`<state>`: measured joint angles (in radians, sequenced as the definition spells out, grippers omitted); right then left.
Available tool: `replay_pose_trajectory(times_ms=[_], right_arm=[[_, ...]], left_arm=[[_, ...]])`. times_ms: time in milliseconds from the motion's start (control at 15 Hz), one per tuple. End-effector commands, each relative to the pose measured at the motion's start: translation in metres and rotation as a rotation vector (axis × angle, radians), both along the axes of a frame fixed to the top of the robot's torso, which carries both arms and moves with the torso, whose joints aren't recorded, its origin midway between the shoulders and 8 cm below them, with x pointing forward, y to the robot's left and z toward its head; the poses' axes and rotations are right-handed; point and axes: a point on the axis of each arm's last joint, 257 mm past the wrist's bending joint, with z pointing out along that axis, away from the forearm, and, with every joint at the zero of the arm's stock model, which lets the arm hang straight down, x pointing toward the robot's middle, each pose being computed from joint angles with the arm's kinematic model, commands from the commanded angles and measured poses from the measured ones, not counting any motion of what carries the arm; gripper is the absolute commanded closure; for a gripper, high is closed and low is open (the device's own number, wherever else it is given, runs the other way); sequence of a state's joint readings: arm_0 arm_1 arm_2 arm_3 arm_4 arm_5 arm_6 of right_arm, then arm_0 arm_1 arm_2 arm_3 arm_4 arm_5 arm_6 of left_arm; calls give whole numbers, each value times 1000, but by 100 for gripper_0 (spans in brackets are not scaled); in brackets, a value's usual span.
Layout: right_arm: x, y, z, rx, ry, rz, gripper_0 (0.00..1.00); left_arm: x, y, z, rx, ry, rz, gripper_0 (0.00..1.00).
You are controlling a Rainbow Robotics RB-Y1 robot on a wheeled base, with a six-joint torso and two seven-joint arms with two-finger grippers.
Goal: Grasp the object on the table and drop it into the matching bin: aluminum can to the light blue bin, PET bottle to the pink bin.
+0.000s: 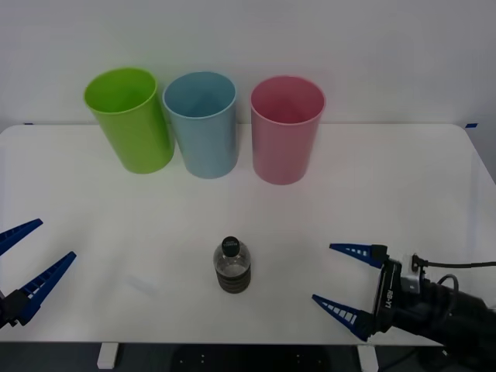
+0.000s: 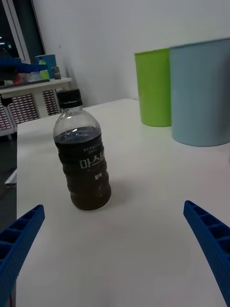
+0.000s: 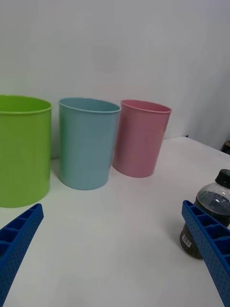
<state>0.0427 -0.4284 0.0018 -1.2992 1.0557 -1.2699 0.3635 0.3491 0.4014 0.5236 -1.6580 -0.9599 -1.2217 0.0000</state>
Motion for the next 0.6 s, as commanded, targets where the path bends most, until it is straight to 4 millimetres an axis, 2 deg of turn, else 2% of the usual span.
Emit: replay_pose_trajectory(times_ms=[67, 600], right_arm=[[0, 17, -8, -4, 6, 3, 0], [12, 73, -16, -8, -46, -13, 0]], left_arm=[[0, 0, 0, 0, 0, 0, 0], [0, 0, 0, 0, 0, 0, 0]])
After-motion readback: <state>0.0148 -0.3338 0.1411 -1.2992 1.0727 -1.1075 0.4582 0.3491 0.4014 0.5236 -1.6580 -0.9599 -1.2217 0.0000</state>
